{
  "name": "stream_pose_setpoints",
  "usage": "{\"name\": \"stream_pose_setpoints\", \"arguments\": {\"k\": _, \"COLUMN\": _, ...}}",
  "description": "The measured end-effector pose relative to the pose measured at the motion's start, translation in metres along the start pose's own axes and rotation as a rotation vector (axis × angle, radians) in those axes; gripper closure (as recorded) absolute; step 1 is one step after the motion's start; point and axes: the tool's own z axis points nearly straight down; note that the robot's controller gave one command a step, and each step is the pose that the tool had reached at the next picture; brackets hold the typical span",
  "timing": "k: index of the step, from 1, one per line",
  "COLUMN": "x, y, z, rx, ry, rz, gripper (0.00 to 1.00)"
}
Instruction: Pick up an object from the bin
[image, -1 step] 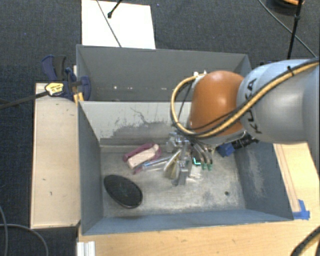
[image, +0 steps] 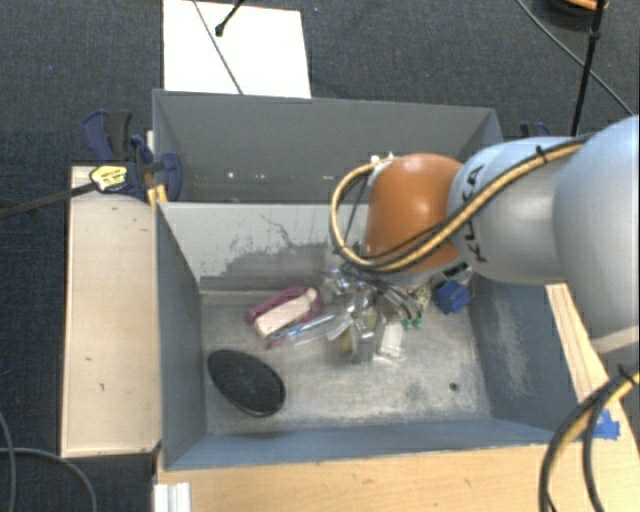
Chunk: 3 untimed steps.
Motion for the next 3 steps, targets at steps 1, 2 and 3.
{"name": "stream_pose_setpoints", "arguments": {"k": 1, "x": -0.001, "y": 0.001, "z": -0.001, "rx": -0.001, "ry": -0.002, "rz": 0.004, "gripper": 1.00}}
{"name": "stream_pose_setpoints", "arguments": {"k": 2, "x": 0.005, "y": 0.013, "z": -0.024, "rx": -0.001, "ry": -0.005, "rz": -0.004, "gripper": 1.00}}
{"name": "stream_pose_setpoints", "arguments": {"k": 3, "x": -0.008, "y": 0.022, "z": -0.126, "rx": 0.000, "ry": -0.010, "rz": 0.034, "gripper": 1.00}}
